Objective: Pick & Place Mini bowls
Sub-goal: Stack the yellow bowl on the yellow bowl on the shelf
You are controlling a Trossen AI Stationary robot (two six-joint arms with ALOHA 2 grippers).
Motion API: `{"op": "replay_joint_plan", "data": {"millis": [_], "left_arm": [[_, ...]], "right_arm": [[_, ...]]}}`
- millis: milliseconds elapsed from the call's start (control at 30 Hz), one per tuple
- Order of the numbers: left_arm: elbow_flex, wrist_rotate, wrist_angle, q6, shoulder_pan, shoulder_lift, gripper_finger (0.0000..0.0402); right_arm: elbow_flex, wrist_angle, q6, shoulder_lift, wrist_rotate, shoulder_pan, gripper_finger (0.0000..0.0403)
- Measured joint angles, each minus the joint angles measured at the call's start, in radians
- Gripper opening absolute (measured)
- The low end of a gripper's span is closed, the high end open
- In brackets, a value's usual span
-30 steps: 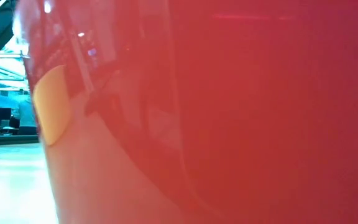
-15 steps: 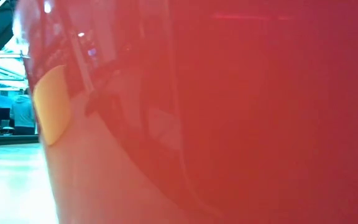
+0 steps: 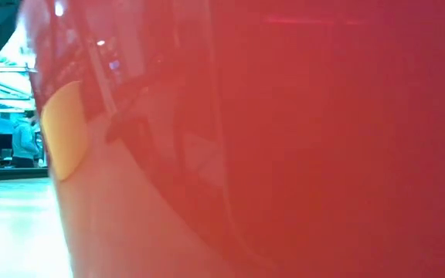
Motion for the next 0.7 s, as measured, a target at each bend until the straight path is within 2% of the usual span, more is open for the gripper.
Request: {"op": "replay_joint_plan", "data": {"millis": [67,167,300,367,533,700], "left_arm": [[0.0,0.045,-0.001,-0.084,-0.024,-0.03,0.0203],[0.0,0.171,-0.036,-0.219,-0.062,-0.074,0.0206],[0.001,0.328,-0.168,-0.376,-0.134,-0.103,0.0207],[0.0,0.352,-0.243,-0.462,-0.187,-0.101,0.0207],[-0.076,0.416,-0.222,-0.58,-0.35,-0.098,0.0207],[-0.214,0.441,-0.235,-0.749,-0.509,-0.09,0.0207]], "right_arm": [[0.0,0.0,-0.001,0.0,0.0,0.0,0.0155],[-0.001,0.001,-0.003,0.0,0.0,0.0,0.0155],[-0.024,0.011,-0.003,0.0,0.0,0.0,0.0155],[-0.039,0.016,-0.003,0.0,0.0,0.0,0.0155],[-0.053,0.033,0.008,0.0,0.0,0.0,0.0155],[-0.053,0.081,0.006,0.0,0.0,0.0,0.0155]]}}
